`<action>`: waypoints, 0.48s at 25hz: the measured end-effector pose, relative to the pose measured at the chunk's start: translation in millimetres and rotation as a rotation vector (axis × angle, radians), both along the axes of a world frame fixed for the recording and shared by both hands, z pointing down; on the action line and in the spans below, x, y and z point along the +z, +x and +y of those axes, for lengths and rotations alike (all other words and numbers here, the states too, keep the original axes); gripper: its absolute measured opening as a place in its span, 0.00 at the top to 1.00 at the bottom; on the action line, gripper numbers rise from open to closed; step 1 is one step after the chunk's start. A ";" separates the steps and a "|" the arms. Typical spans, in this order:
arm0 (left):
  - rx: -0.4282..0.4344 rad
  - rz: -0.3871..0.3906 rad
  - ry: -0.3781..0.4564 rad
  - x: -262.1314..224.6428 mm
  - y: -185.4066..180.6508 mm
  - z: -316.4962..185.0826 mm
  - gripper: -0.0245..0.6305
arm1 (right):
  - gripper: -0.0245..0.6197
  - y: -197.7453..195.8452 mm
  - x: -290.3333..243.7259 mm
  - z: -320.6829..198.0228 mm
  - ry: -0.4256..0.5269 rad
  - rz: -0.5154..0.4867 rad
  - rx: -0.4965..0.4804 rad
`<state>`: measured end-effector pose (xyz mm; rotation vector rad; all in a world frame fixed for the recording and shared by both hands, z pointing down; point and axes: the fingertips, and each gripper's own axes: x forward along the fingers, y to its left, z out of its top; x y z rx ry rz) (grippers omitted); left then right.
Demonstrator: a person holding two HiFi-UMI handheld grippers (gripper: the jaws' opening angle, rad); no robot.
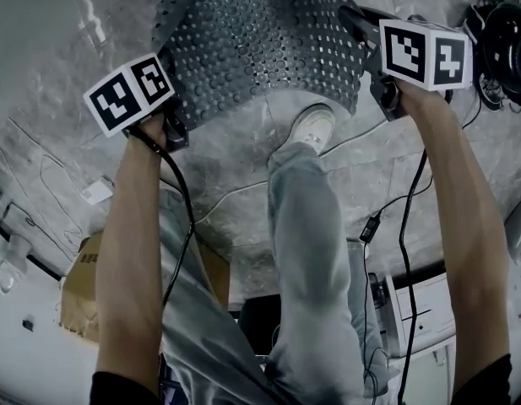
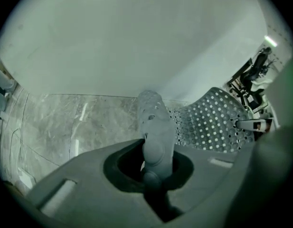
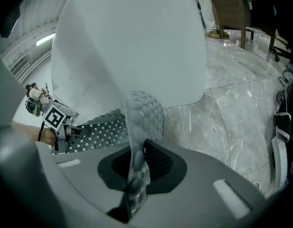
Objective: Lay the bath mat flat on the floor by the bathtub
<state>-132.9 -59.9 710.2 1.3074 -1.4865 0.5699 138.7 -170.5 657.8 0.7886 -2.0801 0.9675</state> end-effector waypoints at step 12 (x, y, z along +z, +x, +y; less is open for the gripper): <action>-0.007 -0.087 -0.102 62.0 -26.4 15.3 0.92 | 0.93 45.6 42.3 -16.7 0.004 0.015 0.081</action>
